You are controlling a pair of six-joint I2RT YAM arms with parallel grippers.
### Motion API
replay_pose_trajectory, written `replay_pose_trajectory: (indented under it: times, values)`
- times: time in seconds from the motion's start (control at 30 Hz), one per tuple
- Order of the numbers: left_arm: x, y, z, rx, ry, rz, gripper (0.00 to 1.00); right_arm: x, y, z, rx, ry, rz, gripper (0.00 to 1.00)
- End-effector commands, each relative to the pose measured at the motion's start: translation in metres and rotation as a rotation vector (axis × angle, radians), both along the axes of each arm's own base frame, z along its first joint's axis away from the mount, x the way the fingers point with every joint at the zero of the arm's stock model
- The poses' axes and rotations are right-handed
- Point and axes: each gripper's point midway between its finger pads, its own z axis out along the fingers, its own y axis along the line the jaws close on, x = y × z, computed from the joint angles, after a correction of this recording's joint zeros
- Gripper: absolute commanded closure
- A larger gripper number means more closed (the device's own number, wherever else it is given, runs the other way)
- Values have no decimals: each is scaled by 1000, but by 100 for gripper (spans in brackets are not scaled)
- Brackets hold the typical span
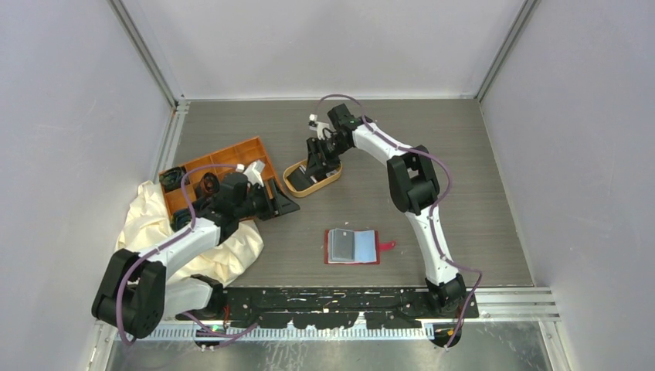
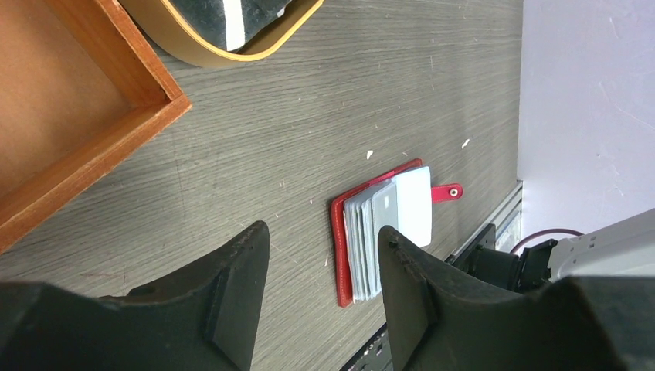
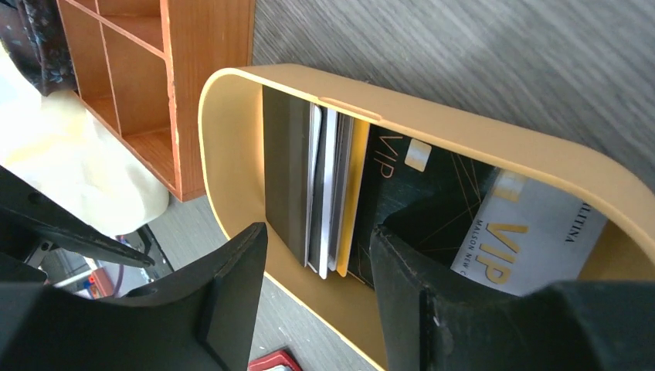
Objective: Put the credit cards into the card holder
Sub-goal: Pick up the credit card from the storage box.
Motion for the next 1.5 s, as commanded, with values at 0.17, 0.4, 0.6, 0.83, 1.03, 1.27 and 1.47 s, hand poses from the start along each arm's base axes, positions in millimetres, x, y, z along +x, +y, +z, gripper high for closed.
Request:
replay_pose_trajectory:
  times: [0.17,0.4,0.6,0.83,1.03,1.27,1.47]
  values:
    - [-8,2,45,-20,-109,-44,46,-9,19,32,94,39,21,46]
    - [-26,16,83,66,-157,-84,46,-16,34,53,220,128,14,51]
    - [-36,28,107,164,-193,-126,46,-12,37,42,171,122,-13,53]
    - [-36,41,102,253,-213,-122,46,-10,32,19,64,96,-7,52]
    - [-33,40,90,265,-196,-135,46,-19,44,19,115,155,21,52]
    - [-33,40,91,265,-204,-131,46,-20,52,13,116,191,17,51]
    - [-33,41,91,266,-204,-130,46,-20,52,16,123,200,12,52]
